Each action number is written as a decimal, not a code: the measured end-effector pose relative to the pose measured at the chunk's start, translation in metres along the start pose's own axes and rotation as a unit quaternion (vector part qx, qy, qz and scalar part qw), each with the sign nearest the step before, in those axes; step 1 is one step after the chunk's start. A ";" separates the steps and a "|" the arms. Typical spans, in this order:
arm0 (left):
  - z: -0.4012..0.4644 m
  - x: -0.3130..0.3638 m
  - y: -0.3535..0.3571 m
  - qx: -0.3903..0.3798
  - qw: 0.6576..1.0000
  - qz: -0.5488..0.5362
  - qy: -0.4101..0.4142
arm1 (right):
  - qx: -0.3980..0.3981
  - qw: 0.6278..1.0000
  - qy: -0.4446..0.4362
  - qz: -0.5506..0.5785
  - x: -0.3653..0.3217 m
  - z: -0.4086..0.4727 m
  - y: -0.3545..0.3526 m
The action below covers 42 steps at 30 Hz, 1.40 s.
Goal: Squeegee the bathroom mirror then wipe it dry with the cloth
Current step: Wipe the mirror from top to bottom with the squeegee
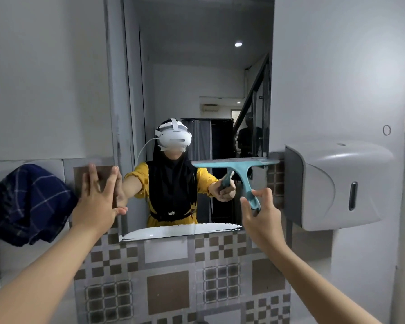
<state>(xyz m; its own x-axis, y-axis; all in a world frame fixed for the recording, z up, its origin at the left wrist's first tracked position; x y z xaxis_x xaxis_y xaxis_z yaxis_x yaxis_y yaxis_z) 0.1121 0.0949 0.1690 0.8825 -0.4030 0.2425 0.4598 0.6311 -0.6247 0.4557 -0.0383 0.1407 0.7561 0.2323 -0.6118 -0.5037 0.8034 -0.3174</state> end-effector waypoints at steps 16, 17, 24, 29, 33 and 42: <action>-0.006 -0.005 -0.008 -0.016 0.998 -0.013 0.058 | 0.080 0.933 0.257 0.238 -0.126 -0.042 0.084; -0.006 -0.005 -0.008 -0.020 0.998 -0.014 0.059 | 0.078 0.934 0.254 0.238 -0.132 -0.046 0.092; -0.018 -0.009 0.002 -0.038 0.994 -0.065 0.074 | 0.068 0.938 0.244 0.236 -0.165 -0.066 0.129; -0.039 -0.026 0.025 0.005 0.987 -0.126 0.103 | 0.039 0.950 0.210 0.227 -0.186 -0.081 0.155; -0.045 -0.034 0.029 0.013 0.982 -0.137 0.127 | 0.055 0.966 0.166 0.189 -0.183 -0.087 0.158; -0.053 -0.047 0.044 0.004 0.983 -0.091 0.162 | 0.020 0.999 0.004 0.039 -0.143 -0.104 0.148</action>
<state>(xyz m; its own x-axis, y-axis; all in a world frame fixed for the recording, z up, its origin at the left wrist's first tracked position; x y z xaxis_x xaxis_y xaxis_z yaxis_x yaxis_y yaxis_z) 0.0852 0.1066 0.0911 0.7081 -0.6990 0.0996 0.6092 0.5335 -0.5868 0.2303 -0.0098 0.1060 0.7113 0.2911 -0.6397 -0.5444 0.8039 -0.2395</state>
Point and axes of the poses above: each hand's wrist, its own z-axis towards the middle knuckle, its own y-axis out of the palm, x = y × z, the point moved 2 cm from there along z, towards the middle knuckle, and after that the axes turned 10 degrees about -z, right-handed, at the moved point
